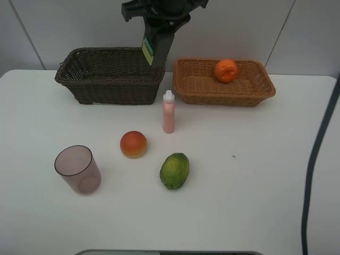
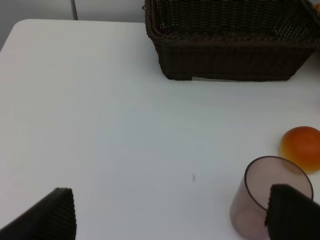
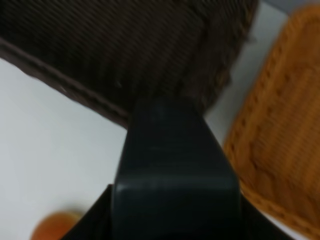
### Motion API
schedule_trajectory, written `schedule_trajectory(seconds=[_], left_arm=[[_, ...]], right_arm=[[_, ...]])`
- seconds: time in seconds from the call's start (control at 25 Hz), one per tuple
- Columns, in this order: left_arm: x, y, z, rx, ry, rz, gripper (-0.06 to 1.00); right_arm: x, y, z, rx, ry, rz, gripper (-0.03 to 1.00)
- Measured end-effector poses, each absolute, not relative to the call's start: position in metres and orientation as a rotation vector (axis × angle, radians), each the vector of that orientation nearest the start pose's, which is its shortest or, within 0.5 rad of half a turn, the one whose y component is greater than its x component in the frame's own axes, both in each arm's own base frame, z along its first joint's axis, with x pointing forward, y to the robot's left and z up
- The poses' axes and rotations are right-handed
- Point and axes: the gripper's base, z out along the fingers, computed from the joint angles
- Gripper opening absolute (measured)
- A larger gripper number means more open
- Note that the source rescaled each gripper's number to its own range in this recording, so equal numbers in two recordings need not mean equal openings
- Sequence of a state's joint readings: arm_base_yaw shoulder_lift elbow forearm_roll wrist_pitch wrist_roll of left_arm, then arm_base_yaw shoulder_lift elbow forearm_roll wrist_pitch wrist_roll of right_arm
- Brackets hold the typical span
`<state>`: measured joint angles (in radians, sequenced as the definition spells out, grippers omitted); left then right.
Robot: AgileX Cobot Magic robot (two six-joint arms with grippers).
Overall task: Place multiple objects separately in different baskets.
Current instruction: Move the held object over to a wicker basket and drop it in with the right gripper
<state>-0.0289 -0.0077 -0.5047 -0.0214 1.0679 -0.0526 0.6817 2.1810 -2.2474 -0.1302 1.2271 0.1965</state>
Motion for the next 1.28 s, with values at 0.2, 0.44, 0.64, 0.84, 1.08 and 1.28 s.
schedule_trajectory(seconds=[0.2, 0.44, 0.64, 0.84, 1.08, 1.28], left_arm=[[-0.007, -0.002, 0.278, -0.023, 2.040, -0.077, 0.98], [-0.007, -0.002, 0.278, -0.023, 2.040, -0.077, 0.98], [-0.007, -0.002, 0.278, -0.023, 2.040, -0.077, 0.98], [-0.007, -0.002, 0.278, -0.023, 2.040, -0.077, 0.98], [-0.007, -0.002, 0.278, -0.023, 2.040, -0.077, 0.98], [-0.007, -0.002, 0.278, -0.023, 2.040, -0.077, 0.98]], right_arm=[[0.396, 0.320, 0.305, -0.655, 2.422, 0.194, 0.11], [0.413, 0.334, 0.279, -0.655, 2.339, 0.226, 0.11], [0.425, 0.345, 0.244, -0.668, 2.323, 0.229, 0.11], [0.434, 0.351, 0.207, -0.696, 2.327, 0.190, 0.11], [0.438, 0.355, 0.184, -0.708, 2.335, 0.187, 0.11], [0.441, 0.354, 0.183, -0.702, 2.318, 0.196, 0.11]])
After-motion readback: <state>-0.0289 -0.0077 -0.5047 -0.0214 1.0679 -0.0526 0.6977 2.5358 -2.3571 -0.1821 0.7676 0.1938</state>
